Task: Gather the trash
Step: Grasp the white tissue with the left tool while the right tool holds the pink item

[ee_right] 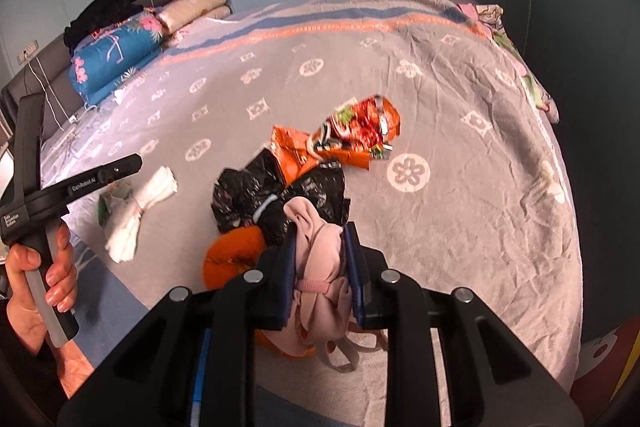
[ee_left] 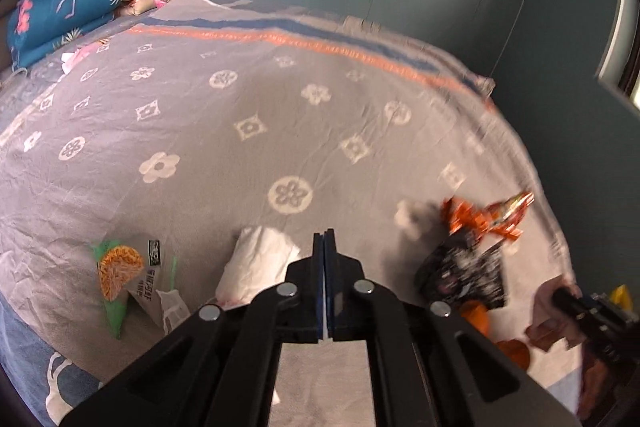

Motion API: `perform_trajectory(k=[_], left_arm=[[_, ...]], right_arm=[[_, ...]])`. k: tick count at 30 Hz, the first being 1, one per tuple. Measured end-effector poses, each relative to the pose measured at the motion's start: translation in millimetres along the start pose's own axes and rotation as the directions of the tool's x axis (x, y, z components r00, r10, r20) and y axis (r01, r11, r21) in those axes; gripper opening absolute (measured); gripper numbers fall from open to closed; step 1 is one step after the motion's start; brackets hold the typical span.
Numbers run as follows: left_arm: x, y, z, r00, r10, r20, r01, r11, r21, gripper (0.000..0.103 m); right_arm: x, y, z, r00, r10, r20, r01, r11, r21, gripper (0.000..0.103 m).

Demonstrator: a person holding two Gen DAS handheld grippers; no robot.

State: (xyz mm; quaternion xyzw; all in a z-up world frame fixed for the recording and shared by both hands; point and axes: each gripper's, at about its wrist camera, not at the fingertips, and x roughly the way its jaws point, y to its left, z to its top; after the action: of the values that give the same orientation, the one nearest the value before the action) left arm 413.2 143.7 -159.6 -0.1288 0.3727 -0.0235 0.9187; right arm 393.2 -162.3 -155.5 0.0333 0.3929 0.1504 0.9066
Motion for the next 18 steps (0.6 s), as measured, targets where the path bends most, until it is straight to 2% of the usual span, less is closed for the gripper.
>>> perform_trajectory(k=[3,6,8,10,12,13,14,15,18], left_arm=[[-15,2,6,0.999,-0.041,0.032,0.042,0.999,-0.022,0.000],[-28,2,10,0.997,-0.051,0.057,0.051,0.999,-0.006,0.000],[-26,2,11,0.998,-0.057,0.027,0.056,0.998,0.030,0.000],[-17,7,9,0.998,-0.048,-0.036,0.050,0.997,0.062,0.001],[-5,15,7,0.996,-0.004,-0.088,0.012,0.996,0.087,0.009],[0,18,5,0.994,0.029,-0.102,-0.019,0.995,0.098,0.022],[3,21,4,0.993,0.059,-0.104,-0.048,0.993,0.104,0.042],[6,23,3,0.991,0.078,-0.110,-0.065,0.992,0.112,0.050],[19,26,-3,0.984,0.096,-0.147,-0.076,0.987,0.141,0.054]], right_arm=[[-7,1,4,1.000,0.013,0.016,-0.013,1.000,0.002,0.022],[-13,3,6,0.999,0.023,0.024,-0.023,1.000,-0.002,0.022],[-15,4,6,0.999,0.025,0.025,-0.025,1.000,-0.003,0.021],[-15,5,6,0.999,0.035,0.017,-0.035,0.999,-0.003,0.022],[-16,8,5,0.999,0.042,0.014,-0.041,0.999,-0.005,0.022],[-17,8,5,0.999,0.044,0.013,-0.044,0.999,-0.008,0.022],[-18,10,6,0.999,0.049,0.013,-0.048,0.999,-0.012,0.022],[-18,10,5,0.999,0.050,0.014,-0.050,0.999,-0.014,0.022],[-18,12,4,0.998,0.057,0.014,-0.057,0.998,-0.018,0.022]])
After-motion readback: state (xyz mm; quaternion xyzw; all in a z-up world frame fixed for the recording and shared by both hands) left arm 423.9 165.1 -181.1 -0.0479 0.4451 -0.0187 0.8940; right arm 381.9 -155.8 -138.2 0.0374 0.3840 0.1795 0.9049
